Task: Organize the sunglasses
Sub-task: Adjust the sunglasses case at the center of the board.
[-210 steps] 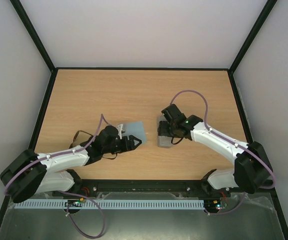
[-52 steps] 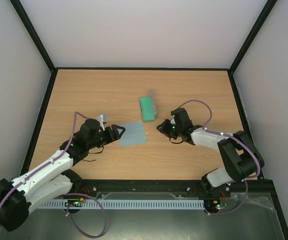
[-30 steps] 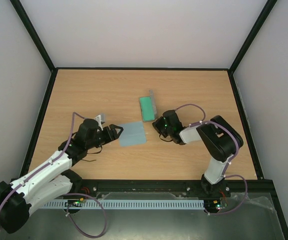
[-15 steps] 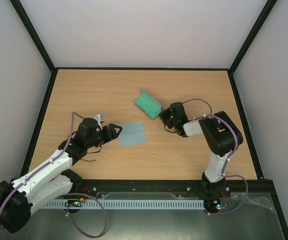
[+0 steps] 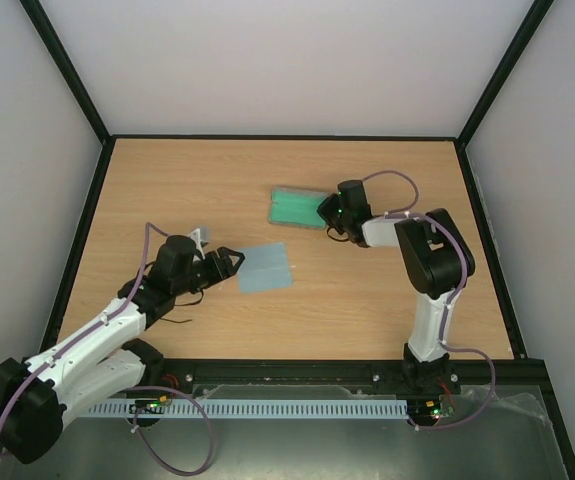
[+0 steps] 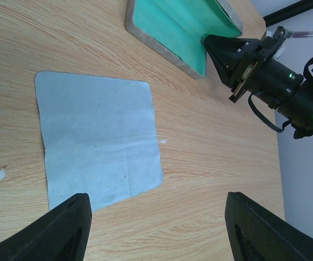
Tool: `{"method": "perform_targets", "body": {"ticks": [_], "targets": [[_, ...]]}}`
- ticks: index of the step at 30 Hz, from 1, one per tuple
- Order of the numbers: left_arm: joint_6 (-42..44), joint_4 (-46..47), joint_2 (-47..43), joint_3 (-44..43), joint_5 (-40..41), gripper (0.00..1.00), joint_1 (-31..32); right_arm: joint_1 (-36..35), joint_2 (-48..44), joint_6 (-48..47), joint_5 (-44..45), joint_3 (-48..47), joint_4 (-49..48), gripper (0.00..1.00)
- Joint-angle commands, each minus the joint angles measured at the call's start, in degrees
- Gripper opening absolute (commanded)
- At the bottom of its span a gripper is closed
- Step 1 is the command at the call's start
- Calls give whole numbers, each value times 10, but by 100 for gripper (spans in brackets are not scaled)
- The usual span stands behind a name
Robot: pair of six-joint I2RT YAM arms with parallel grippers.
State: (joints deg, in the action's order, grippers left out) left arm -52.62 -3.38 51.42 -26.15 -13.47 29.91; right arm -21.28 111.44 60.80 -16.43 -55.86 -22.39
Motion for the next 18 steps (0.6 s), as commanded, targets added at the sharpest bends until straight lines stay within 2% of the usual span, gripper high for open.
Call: {"method": "perform_targets", "body": {"ticks": [1,6,11,15,18], "targets": [[7,5,-1,9,-5,70,-4,5,5,-51,19,-36,45,8],[5,3,-2,9,-5,69,-4,5,3,-82,16,-61,80,9],[7,-7,-10,9,2,70,-4,2,-55,-88,-10,3,72,13],[15,-18,-7,6,4,71,-5,-33,-136,-135,13,62,127,27],[25,-42,-14,-1,9,78,-9,-81,-209,-187,59,91,209,42]]}}
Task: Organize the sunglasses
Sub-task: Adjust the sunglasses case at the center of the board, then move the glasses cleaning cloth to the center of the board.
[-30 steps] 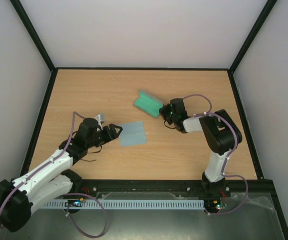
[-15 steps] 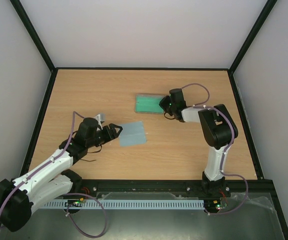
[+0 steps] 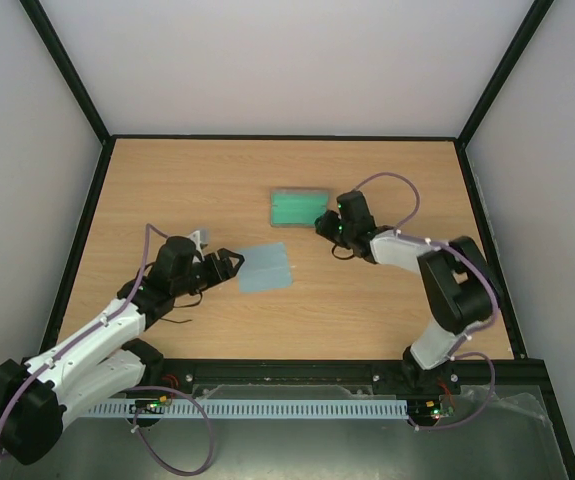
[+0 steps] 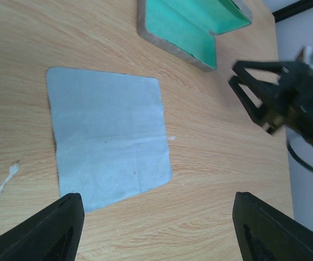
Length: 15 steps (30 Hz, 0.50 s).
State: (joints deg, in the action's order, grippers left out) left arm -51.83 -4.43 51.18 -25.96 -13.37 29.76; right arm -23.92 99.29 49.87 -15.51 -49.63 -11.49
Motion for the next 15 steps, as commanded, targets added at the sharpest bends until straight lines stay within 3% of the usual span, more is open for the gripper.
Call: {"method": "perform_targets", "body": {"ticks": [1,6,15], "targets": [[22,-41,-17,-7,11,82,-8,-73,-108,-93,69,35,124,45],[51,-100,-35,-39,26,99,-14,-144,-162,-131,117,53,225,47],[61,-143,-63,-50,36,99,-28,-258,-106,-147,159,3,289,34]]}}
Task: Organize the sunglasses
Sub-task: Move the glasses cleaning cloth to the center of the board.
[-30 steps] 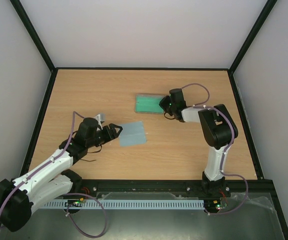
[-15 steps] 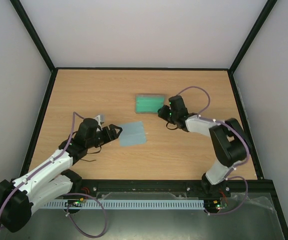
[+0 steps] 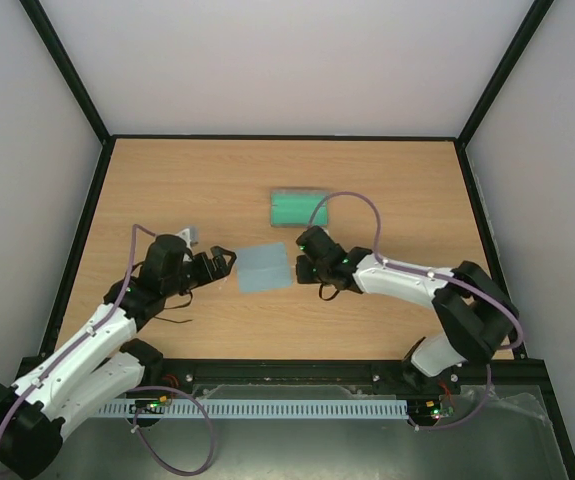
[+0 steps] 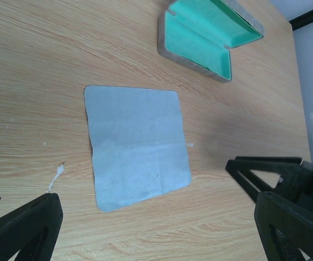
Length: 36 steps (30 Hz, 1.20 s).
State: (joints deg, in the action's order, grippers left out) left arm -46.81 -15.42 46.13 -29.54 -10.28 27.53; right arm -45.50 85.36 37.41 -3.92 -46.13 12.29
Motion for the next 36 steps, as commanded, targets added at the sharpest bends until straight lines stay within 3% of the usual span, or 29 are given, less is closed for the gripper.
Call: {"method": "perform_targets", "body": {"ticks": [1,11,22,36], "targets": [[10,-35,-14,-15,5,99,-5,-52,45,-23,50,-43,56,34],[12,-52,-30,-17,7,97,-7,-124,123,13,114,-110,101,34],[11,-48,-29,-18,4,96,-8,-127,141,24,116,-99,87,33],[8,-48,-34,-15,2,95,-8,-124,165,39,128,-93,61,24]]}}
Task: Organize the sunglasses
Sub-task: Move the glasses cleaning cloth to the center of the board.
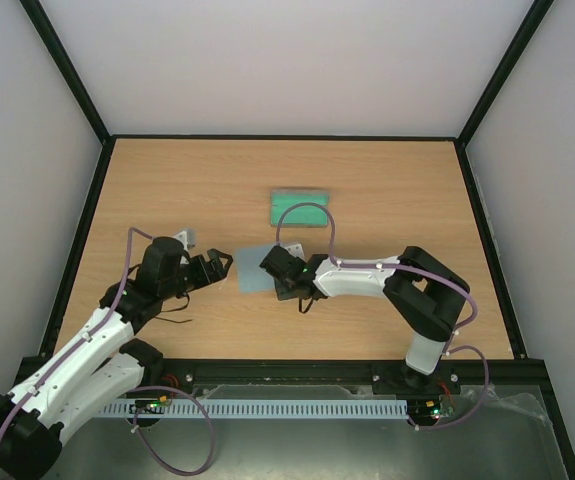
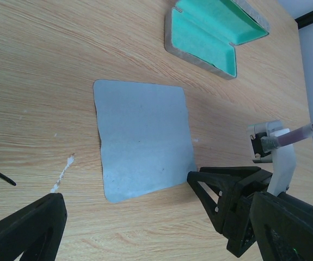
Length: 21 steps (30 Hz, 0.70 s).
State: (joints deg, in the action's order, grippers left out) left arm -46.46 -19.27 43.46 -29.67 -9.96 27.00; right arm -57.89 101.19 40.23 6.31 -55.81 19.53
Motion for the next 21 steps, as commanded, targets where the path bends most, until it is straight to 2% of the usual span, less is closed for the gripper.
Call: {"method": "perform_targets", "body": {"ticks": [1,7,10,16,21], "targets": [[5,-10,-8,-14,-2,95,-3,0,4,13,26,5,-13,24],[3,-9,-11,-11,-5,94,-3,8,-21,19,27,19,-30,24],[2,-9,-14,-9,-6,94,-3,11,-33,19,22,27,-40,28],[0,-10,-20,-5,-6,93,-3,17,-66,26,15,47,-59,27],[-3,-6,-18,-2,-7,93,-3,27,-49,22,5,44,-61,25]]}}
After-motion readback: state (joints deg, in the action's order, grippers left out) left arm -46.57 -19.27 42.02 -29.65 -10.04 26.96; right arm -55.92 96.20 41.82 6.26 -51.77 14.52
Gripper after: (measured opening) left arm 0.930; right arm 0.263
